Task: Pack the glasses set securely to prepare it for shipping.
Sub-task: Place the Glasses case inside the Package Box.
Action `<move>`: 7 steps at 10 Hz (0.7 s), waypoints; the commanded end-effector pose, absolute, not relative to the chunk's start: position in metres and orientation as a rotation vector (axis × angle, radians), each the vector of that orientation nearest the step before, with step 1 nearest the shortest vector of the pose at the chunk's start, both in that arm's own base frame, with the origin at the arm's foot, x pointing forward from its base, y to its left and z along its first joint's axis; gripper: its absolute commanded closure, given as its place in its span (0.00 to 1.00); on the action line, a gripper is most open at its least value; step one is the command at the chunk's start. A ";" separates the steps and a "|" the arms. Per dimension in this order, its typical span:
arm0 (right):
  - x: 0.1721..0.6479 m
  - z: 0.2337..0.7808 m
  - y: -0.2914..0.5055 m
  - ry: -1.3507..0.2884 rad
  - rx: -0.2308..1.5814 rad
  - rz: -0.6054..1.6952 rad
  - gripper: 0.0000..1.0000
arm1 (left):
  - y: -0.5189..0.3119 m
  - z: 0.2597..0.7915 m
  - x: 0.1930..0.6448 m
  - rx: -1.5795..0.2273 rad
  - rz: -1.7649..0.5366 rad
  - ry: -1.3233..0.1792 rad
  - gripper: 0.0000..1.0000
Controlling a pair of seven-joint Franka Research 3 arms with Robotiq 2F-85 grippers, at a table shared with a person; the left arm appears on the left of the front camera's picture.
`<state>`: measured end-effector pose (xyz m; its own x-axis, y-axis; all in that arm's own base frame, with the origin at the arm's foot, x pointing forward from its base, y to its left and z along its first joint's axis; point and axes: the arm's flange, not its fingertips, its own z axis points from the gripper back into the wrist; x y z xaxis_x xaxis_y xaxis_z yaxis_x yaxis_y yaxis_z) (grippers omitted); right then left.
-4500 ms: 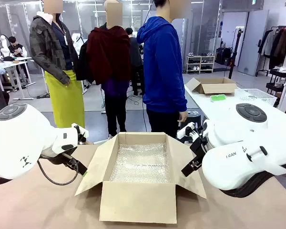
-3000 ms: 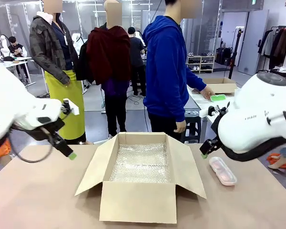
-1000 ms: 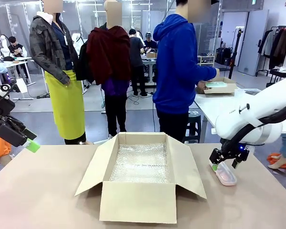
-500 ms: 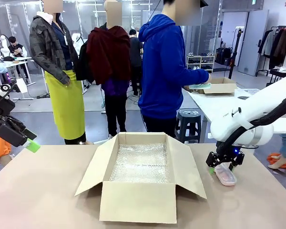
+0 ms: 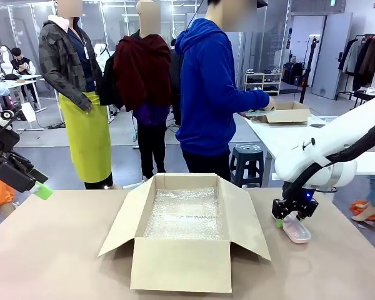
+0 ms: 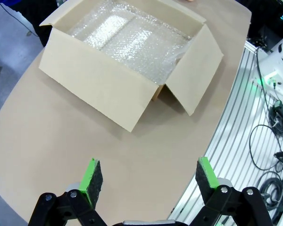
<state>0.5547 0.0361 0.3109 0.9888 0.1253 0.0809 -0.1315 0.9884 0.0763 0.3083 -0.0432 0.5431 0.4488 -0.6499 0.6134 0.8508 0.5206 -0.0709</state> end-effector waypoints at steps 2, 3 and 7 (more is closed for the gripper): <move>0.555 0.322 0.041 -0.066 0.051 0.108 0.65 | -0.042 0.544 0.309 -0.416 -0.981 -0.581 0.00; 0.552 0.338 0.043 -0.078 0.038 0.120 0.65 | -0.042 0.544 0.309 -0.416 -0.981 -0.581 0.00; 0.535 0.453 0.089 -0.141 -0.005 0.463 0.65 | -0.042 0.544 0.309 -0.416 -0.981 -0.581 0.00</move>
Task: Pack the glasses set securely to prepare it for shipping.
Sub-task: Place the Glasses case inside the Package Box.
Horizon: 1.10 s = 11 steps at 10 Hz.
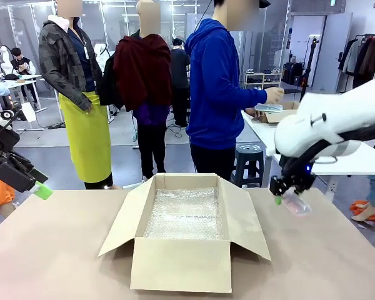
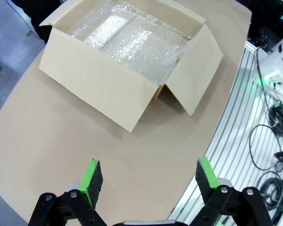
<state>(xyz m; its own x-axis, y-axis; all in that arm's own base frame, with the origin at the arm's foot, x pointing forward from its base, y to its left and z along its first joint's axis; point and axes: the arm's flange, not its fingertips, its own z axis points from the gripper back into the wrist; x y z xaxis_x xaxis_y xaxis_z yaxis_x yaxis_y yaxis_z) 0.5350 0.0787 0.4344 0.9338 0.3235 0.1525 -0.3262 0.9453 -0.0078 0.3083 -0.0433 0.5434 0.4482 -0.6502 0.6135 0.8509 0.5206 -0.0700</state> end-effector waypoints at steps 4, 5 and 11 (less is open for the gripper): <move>0.564 0.498 0.200 -0.099 -0.053 0.945 0.65 | -0.042 0.544 0.309 -0.416 -0.981 -0.581 0.00; 0.577 0.499 0.240 -0.093 -0.036 1.095 0.65 | -0.042 0.544 0.309 -0.416 -0.981 -0.581 0.00; 0.643 0.451 0.395 -0.041 -0.074 1.388 0.65 | -0.042 0.544 0.309 -0.416 -0.981 -0.581 0.00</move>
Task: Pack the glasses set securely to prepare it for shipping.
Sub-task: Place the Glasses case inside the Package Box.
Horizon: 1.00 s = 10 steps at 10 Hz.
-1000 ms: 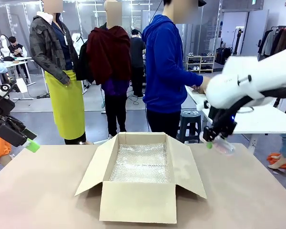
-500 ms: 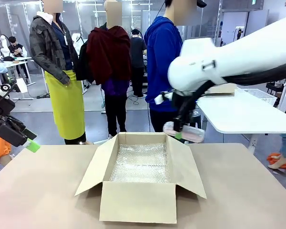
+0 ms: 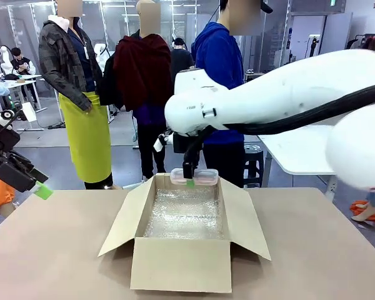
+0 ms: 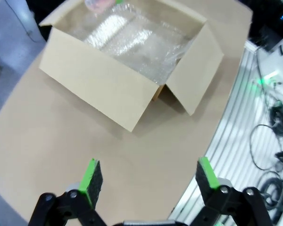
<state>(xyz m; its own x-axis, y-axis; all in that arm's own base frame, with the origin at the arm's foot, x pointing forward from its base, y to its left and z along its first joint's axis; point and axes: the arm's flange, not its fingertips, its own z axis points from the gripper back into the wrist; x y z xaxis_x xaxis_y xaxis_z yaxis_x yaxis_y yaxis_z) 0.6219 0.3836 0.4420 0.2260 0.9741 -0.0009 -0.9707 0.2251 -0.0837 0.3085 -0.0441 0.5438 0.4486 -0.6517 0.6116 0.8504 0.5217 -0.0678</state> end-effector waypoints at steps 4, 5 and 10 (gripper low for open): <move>0.648 0.357 0.401 -0.049 -0.042 1.443 0.65 | -0.042 0.544 0.309 -0.416 -0.981 -0.581 0.00; 0.648 0.336 0.396 -0.081 -0.047 1.454 0.65 | -0.042 0.544 0.309 -0.416 -0.981 -0.581 0.00; 0.637 0.332 0.395 -0.040 -0.073 1.472 0.00 | -0.042 0.544 0.309 -0.416 -0.981 -0.581 0.00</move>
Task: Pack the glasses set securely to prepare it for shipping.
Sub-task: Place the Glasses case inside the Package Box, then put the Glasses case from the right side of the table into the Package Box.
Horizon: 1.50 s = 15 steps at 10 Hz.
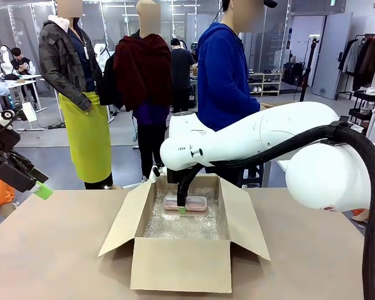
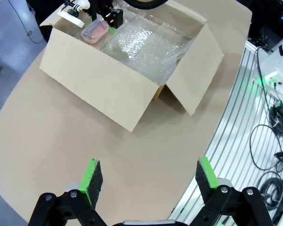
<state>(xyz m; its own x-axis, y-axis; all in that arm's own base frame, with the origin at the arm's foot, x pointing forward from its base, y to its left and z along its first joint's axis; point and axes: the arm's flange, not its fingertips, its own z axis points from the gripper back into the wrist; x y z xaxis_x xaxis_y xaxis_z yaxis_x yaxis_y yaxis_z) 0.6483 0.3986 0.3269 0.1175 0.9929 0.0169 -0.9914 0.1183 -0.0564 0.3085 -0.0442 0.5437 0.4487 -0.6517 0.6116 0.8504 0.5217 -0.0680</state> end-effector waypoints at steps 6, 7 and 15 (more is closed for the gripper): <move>0.608 0.373 0.399 -0.115 -0.098 1.468 0.00 | -0.042 0.544 0.309 -0.416 -0.981 -0.581 0.00; 0.604 0.373 0.393 -0.099 -0.103 1.455 0.00 | -0.042 0.544 0.309 -0.416 -0.981 -0.581 0.00; 0.627 0.373 0.405 -0.099 -0.068 1.480 0.00 | -0.042 0.544 0.309 -0.416 -0.981 -0.581 0.00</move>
<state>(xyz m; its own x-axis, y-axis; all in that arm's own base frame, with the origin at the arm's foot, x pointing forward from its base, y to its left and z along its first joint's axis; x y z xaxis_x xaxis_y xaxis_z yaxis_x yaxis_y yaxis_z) 0.6248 0.4003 0.3704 0.0917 0.9957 0.0162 -0.9905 0.0929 -0.1012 0.3085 -0.0442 0.5438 0.4486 -0.6516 0.6117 0.8504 0.5217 -0.0679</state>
